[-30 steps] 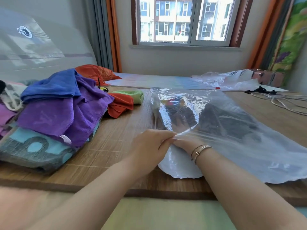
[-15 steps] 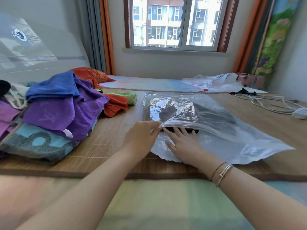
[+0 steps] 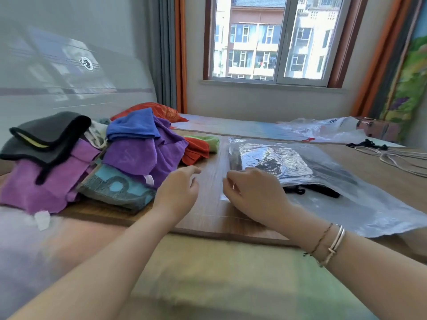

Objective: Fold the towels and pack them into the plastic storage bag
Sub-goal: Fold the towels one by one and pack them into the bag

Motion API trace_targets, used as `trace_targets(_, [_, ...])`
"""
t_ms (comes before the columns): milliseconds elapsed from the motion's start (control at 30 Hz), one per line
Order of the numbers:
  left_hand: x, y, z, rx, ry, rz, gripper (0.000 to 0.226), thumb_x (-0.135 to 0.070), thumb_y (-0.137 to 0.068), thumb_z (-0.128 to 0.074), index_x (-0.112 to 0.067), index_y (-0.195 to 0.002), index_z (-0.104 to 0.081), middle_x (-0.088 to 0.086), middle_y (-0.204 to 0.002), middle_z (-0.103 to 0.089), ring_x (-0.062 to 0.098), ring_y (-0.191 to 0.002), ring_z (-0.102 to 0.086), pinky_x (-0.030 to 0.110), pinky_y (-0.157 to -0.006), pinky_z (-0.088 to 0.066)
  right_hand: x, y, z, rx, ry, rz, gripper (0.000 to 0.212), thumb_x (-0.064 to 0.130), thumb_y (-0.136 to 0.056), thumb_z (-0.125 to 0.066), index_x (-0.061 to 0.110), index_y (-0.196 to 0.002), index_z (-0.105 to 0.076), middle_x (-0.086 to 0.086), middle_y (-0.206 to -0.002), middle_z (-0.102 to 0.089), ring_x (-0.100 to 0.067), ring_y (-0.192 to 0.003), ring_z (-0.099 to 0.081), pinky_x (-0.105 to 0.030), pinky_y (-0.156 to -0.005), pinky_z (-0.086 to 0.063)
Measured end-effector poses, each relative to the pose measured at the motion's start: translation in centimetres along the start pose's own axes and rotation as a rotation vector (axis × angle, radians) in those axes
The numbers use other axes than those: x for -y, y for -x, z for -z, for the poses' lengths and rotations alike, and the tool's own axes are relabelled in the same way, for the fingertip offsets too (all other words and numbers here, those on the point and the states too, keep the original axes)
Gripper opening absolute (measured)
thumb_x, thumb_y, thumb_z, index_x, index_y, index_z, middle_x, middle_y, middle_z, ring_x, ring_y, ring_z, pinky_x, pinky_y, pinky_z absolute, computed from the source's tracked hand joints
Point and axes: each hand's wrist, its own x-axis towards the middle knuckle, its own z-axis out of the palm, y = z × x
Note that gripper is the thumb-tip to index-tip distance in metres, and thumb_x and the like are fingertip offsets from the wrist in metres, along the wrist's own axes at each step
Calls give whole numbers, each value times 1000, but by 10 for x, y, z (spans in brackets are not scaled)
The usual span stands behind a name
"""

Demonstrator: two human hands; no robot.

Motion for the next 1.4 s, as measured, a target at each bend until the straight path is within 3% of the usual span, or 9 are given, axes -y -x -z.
trace_targets(167, [68,-17,46,-190,-105,53,37,-16,-87,-50,-17,-122,-61,5,-117,-67,31,-115,-56,46,-103,-40,39,-68,-41,56,-162,52,25,37,-95,-44,19,-106,-58,3,-103,-61,-17,-101,-51,-32,-75,-46])
trace_targets(333, [134,-38,67,-96,-221,144,51,-30,-87,-43,-28,-138,-46,-3,-144,-47,29,-138,-34,49,-115,-23,72,-144,-86,73,-396,47,45,29,-94,-53,20,-136,-43,-3,-137,-46,-25,-124,-45,-33,-95,-42])
trace_targets(467, [156,-46,69,7,-199,157,51,-25,-94,-51,-38,-142,-38,-10,-153,-33,23,-145,-20,46,-118,-17,90,-199,-122,106,-507,-17,55,28,-92,-56,26,-143,-34,-6,-144,-38,-29,-116,-53,-42,-95,-47])
trace_targets(633, [165,-48,71,16,-227,179,50,-30,-96,-49,-46,-141,-35,-20,-153,-27,18,-145,-12,45,-118,-11,97,-250,-152,124,-888,-376,59,40,-90,-61,14,-138,-38,-7,-131,-52,-24,-120,-51,-30,-93,-40])
trace_targets(733, [169,-48,70,25,-209,187,49,-31,-96,-48,-48,-140,-35,-21,-153,-26,17,-145,-11,46,-118,-10,94,-268,-168,169,-946,-618,60,43,-84,-66,3,-126,-49,-7,-106,-58,-22,-96,-55,-28,-78,-40])
trace_targets(900, [164,-49,70,67,-184,206,46,-34,-98,-46,-46,-141,-35,-19,-154,-24,18,-147,-7,46,-119,-5,93,-259,-165,92,-1183,-689,12,12,-79,-58,11,-68,-58,-7,-65,-45,-21,-66,-41,-32,-63,-33])
trace_targets(1167, [118,-42,81,-181,287,283,42,-43,-98,-41,-22,-134,-46,-10,-126,-55,7,-115,-50,25,-92,-38,78,-217,-77,65,-1683,-654,18,19,-97,-46,15,-80,-51,-6,-83,-52,-20,-77,-52,-33,-66,-46])
trace_targets(1300, [86,-43,83,-169,510,395,55,-61,-92,-38,-22,-129,-48,-7,-120,-59,14,-113,-55,35,-99,-42,58,-189,-21,9,-1932,-676,17,18,-91,-44,7,-82,-55,-8,-80,-57,-22,-75,-56,-30,-69,-49])
trace_targets(1400, [54,-46,83,-111,775,538,57,-71,-86,-38,-26,-117,-54,-3,-108,-66,24,-102,-65,35,-82,-47,44,-163,6,70,-1977,-658,20,19,-85,-45,4,-90,-57,-10,-84,-58,-23,-77,-59,-29,-68,-52])
